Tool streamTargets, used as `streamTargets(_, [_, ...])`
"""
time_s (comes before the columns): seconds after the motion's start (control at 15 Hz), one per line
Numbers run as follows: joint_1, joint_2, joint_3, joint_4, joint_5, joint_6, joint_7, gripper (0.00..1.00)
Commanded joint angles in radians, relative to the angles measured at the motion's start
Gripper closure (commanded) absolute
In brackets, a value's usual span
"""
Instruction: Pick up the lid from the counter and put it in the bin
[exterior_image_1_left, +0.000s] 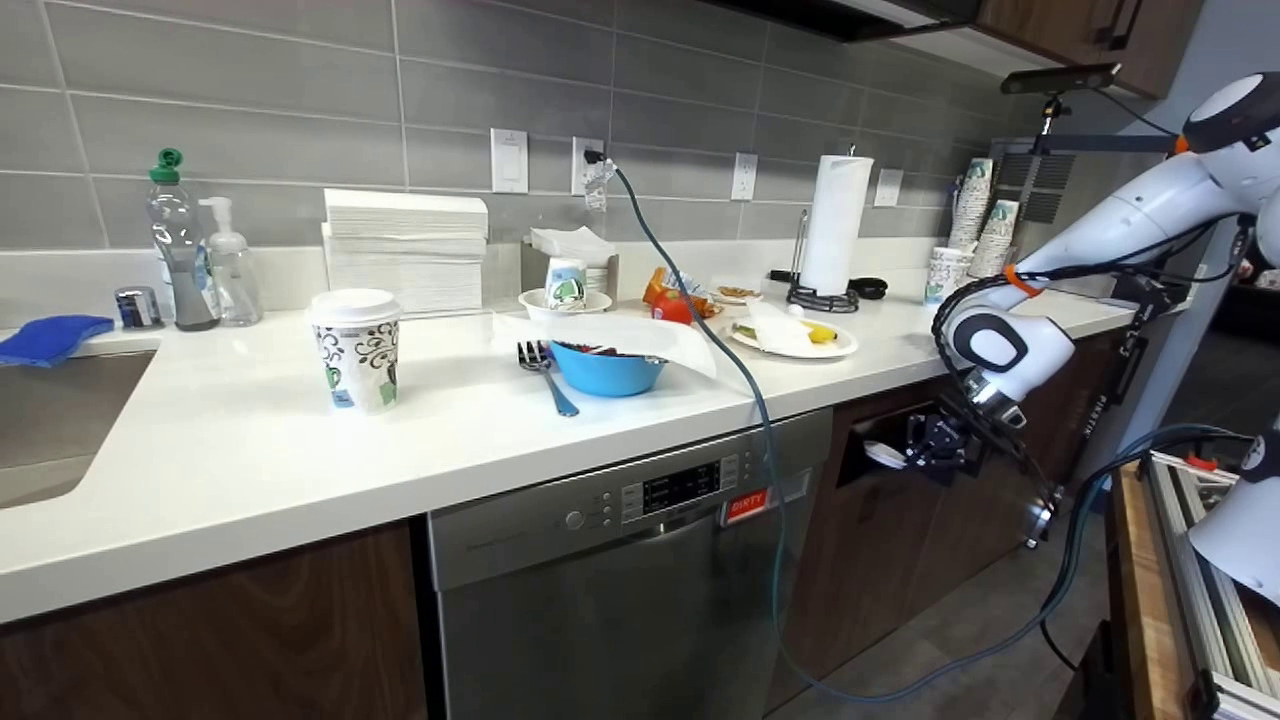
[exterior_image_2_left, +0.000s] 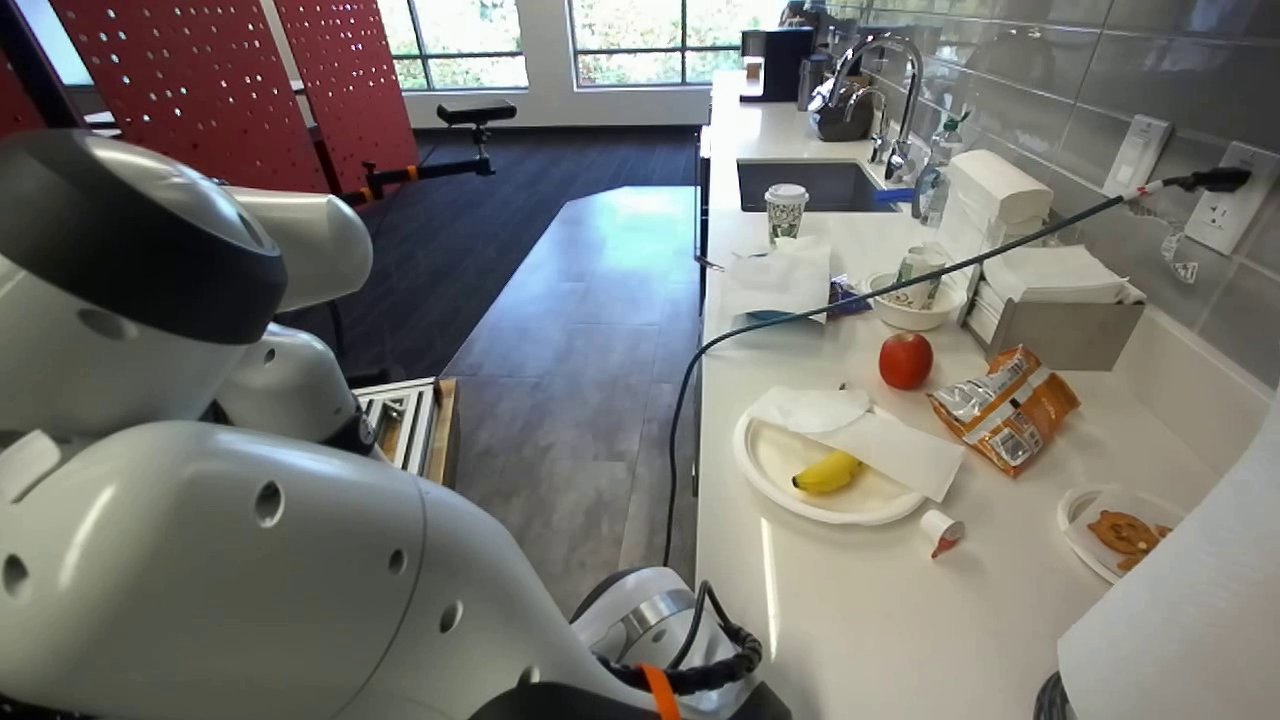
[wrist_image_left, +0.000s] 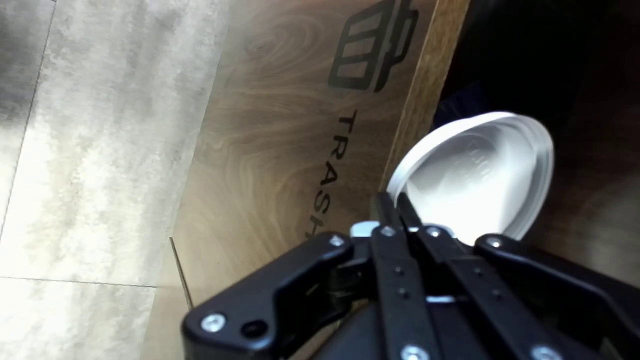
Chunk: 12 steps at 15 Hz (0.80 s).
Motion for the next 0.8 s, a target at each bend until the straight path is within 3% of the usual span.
streamTargets(0.0, [0.021, 0.088, 0.028, 0.131, 0.013, -0.081, -0.006, 0.99])
streamTargets(0.07, [0.021, 0.087, 0.026, 0.134, 0.008, -0.084, -0.014, 0.75])
streamTargets(0.4, [0.019, 0.088, 0.027, 0.134, -0.005, -0.085, -0.024, 0.5])
streamTargets(0.73, [0.016, 0.088, 0.029, 0.131, -0.018, -0.074, -0.015, 0.39])
